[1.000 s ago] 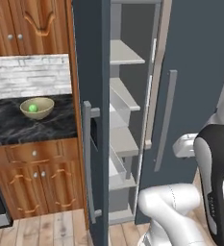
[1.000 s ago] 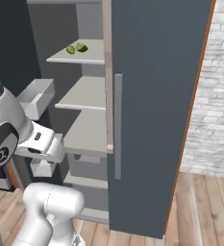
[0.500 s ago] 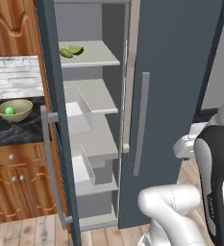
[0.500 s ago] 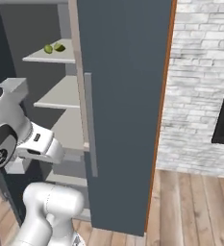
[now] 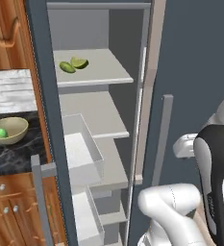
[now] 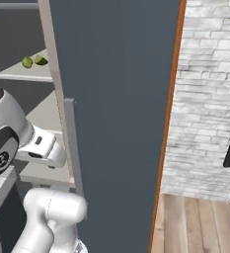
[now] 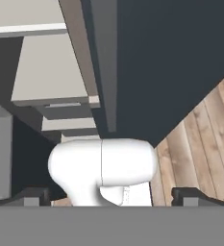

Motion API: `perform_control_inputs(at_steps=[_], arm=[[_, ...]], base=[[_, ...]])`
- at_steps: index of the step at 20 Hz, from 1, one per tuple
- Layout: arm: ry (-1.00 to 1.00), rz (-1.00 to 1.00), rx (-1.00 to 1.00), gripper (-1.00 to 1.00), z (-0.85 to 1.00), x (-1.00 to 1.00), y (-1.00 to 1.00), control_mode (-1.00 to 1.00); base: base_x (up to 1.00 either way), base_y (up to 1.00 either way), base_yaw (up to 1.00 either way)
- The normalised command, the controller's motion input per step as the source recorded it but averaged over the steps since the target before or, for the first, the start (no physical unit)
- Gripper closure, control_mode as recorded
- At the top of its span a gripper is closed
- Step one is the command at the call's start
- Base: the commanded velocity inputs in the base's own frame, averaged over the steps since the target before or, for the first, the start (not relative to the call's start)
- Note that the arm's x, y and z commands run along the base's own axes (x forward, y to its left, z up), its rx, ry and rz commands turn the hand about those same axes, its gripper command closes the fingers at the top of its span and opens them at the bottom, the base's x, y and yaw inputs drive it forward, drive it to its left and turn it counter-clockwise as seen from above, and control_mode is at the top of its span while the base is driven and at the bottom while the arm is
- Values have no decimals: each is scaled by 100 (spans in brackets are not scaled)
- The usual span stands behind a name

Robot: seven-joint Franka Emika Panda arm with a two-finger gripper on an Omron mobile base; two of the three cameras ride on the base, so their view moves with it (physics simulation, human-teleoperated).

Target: Take the mango, corn, and lemon wedge from the freezer and place them in the bowl on the counter.

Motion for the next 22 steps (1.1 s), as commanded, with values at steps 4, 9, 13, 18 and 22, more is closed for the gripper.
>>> perform_control_inputs(at_steps=[4,9,13,18,22], arm=[[0,0,0,-100,0,0,0,100],[0,0,0,-100,0,0,0,100],[0,0,0,-100,0,0,0,100],[0,0,0,-100,0,0,0,100],[0,0,0,-100,0,0,0,100]], base=[[3,42,0],[0,61,0],[7,38,4],[26,18,10],[18,44,12]])
